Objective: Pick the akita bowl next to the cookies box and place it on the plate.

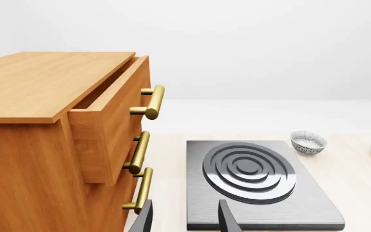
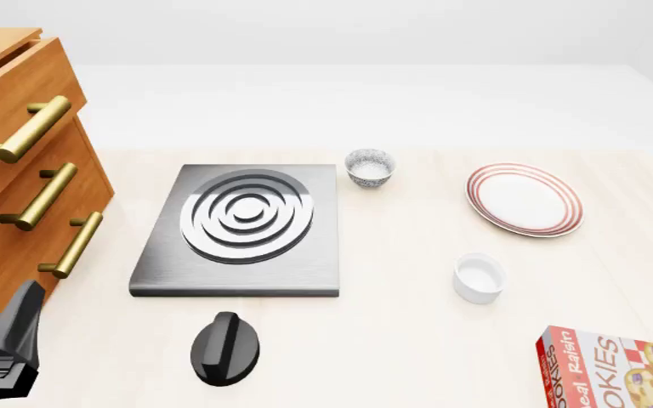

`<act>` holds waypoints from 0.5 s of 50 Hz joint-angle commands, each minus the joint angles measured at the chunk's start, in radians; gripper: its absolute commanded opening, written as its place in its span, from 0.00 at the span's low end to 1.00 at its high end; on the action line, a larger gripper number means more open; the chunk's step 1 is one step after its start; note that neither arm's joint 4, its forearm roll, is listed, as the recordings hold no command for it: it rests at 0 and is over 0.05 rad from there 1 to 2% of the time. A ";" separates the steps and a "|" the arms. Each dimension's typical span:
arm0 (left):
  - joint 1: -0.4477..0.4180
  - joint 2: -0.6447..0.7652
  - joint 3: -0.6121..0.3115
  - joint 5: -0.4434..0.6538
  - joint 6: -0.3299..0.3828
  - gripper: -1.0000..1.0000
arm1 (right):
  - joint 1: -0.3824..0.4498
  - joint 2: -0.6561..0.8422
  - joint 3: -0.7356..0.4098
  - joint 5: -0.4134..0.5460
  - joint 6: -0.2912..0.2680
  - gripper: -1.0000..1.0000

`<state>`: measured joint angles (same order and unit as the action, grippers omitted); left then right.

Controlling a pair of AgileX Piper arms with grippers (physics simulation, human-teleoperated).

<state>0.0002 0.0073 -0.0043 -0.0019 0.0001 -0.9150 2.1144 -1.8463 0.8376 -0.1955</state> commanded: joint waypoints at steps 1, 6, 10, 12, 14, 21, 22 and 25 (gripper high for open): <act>0.000 0.000 0.000 0.000 0.000 1.00 | -0.001 0.030 -0.003 -0.009 -0.011 1.00; 0.000 0.000 0.000 0.000 0.000 1.00 | 0.002 0.039 -0.012 -0.008 -0.015 1.00; 0.000 0.000 0.000 0.000 0.000 1.00 | 0.005 0.044 -0.016 -0.008 -0.016 1.00; 0.000 0.000 0.000 0.000 0.000 1.00 | 0.005 0.049 -0.016 -0.012 -0.019 1.00; 0.000 0.000 0.000 0.000 0.000 1.00 | 0.005 0.055 -0.017 -0.015 -0.021 1.00; 0.000 0.000 0.000 0.000 0.000 1.00 | 0.005 0.074 -0.025 -0.019 -0.029 1.00; 0.000 0.000 0.000 0.000 0.000 1.00 | 0.007 0.078 -0.027 -0.018 -0.028 1.00; 0.000 0.000 0.000 0.000 0.000 1.00 | 0.010 0.087 -0.027 -0.021 -0.029 1.00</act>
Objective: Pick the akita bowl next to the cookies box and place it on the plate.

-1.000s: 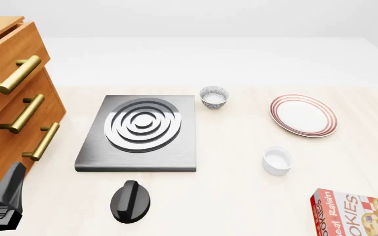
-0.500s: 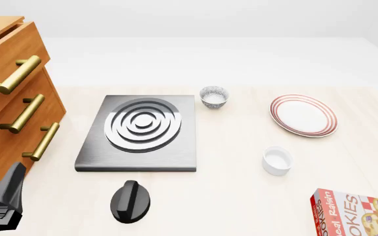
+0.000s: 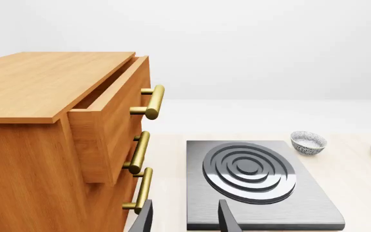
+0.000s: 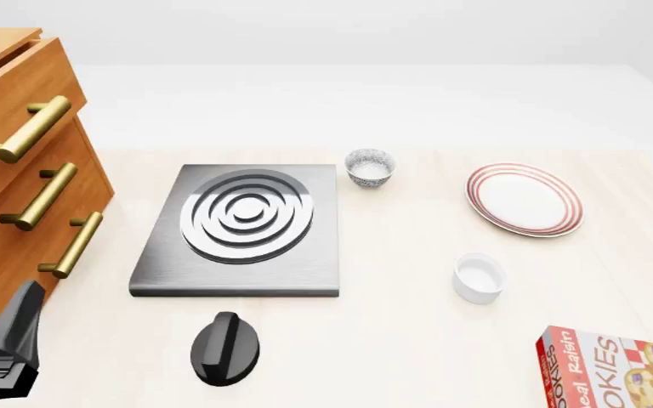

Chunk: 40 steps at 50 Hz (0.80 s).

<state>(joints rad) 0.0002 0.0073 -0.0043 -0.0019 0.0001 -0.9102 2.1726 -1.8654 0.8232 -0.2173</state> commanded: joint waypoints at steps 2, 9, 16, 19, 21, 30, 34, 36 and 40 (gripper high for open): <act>0.000 0.000 0.000 0.000 0.000 1.00 | 0.007 0.031 -0.008 -0.006 -0.008 1.00; 0.000 0.000 0.000 0.000 0.000 1.00 | 0.007 0.046 -0.011 -0.010 -0.009 1.00; 0.000 0.000 0.000 0.000 0.000 1.00 | 0.009 0.053 -0.003 -0.013 -0.014 1.00; 0.000 0.000 0.000 0.000 0.000 1.00 | 0.009 0.060 0.000 -0.015 -0.014 1.00; 0.000 0.000 0.000 0.000 0.000 1.00 | 0.006 0.065 0.006 -0.017 -0.021 1.00; 0.000 0.000 0.000 0.000 0.000 1.00 | 0.001 0.072 0.017 -0.023 -0.030 1.00; 0.000 0.000 0.000 0.000 0.000 1.00 | -0.003 0.077 0.024 -0.026 -0.034 1.00; 0.000 0.000 0.000 0.000 0.000 1.00 | -0.005 0.080 0.029 -0.027 -0.037 1.00; 0.000 0.000 0.000 0.000 0.000 1.00 | -0.009 0.086 0.040 -0.032 -0.041 1.00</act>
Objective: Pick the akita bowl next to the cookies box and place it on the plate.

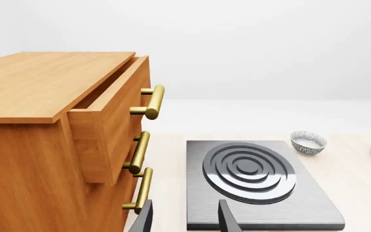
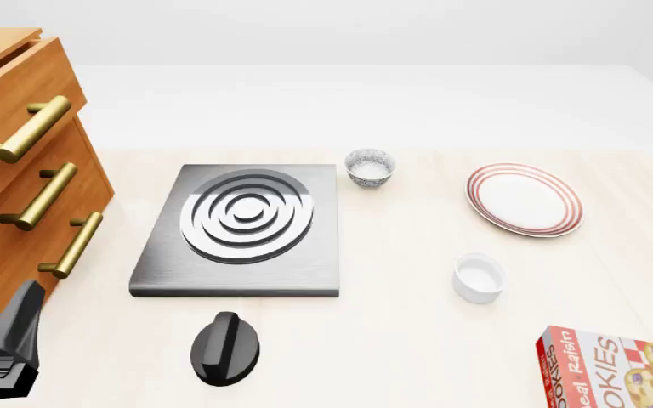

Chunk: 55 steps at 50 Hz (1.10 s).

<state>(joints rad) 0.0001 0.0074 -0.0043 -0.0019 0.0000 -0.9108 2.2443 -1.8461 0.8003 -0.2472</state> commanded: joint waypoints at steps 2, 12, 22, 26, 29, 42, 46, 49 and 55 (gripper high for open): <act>0.000 0.000 0.000 0.000 0.000 1.00 | -0.014 0.017 0.030 -0.014 -0.019 1.00; 0.000 0.000 0.000 0.000 0.000 1.00 | -0.020 0.025 0.047 -0.022 -0.028 1.00; 0.000 0.000 0.000 0.000 0.000 1.00 | -0.023 0.038 0.062 -0.024 -0.041 1.00; 0.000 0.000 0.000 0.000 0.000 1.00 | -0.022 0.041 0.061 -0.024 -0.041 1.00; 0.000 0.000 0.000 0.000 0.000 1.00 | -0.018 0.044 0.058 -0.022 -0.039 1.00; 0.000 0.000 0.000 0.000 0.000 1.00 | -0.020 0.050 0.077 -0.028 -0.049 1.00; 0.000 0.000 0.000 0.000 0.000 1.00 | -0.022 0.052 0.083 -0.031 -0.054 1.00; 0.000 0.000 0.000 0.000 0.000 1.00 | -0.022 0.052 0.085 -0.033 -0.056 1.00; 0.000 0.000 0.000 0.000 0.000 1.00 | -0.030 0.048 0.116 -0.057 -0.080 0.00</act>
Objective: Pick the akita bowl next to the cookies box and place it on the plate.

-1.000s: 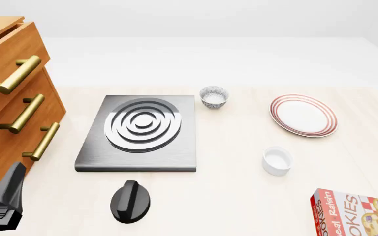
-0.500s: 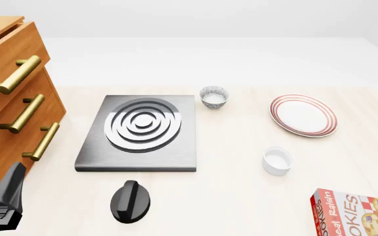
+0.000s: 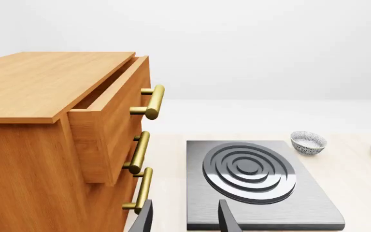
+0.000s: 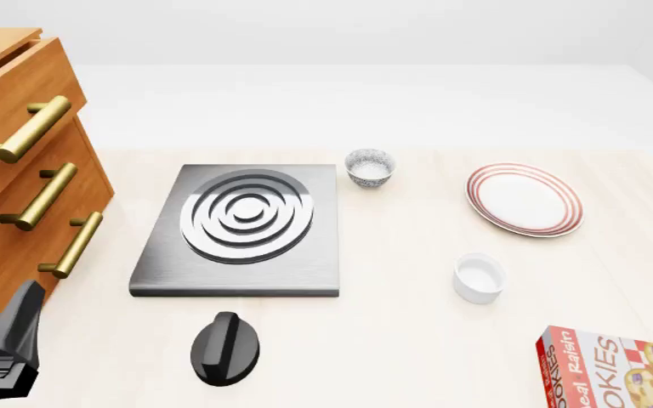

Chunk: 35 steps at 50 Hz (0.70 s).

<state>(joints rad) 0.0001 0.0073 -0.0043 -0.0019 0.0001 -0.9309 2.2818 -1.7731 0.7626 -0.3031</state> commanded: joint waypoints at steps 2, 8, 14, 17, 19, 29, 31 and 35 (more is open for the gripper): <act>0.000 0.000 0.000 0.000 0.000 1.00 | -0.014 0.006 0.055 -0.029 -0.034 0.00; 0.000 0.000 0.000 0.000 0.000 1.00 | -0.012 -0.013 0.065 -0.038 -0.046 0.00; 0.000 0.000 0.000 0.000 0.000 1.00 | -0.004 -0.041 0.062 -0.052 -0.042 0.00; 0.000 0.000 0.000 0.000 0.000 1.00 | 0.010 -0.077 0.070 -0.064 -0.041 0.00; 0.000 0.000 0.000 0.000 0.000 1.00 | 0.024 -0.089 0.067 -0.064 -0.030 0.00; 0.000 0.000 0.000 0.000 0.000 1.00 | 0.105 -0.186 0.041 -0.052 0.040 0.00; 0.000 0.000 0.000 0.000 0.000 1.00 | 0.111 -0.204 0.044 -0.051 0.040 0.00; 0.000 0.000 0.000 0.000 0.000 1.00 | 0.132 -0.241 0.052 -0.056 0.050 0.00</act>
<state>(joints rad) 0.0002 0.0073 -0.0043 -0.0019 0.0001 -0.8492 2.1207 -1.7242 0.7077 -0.2899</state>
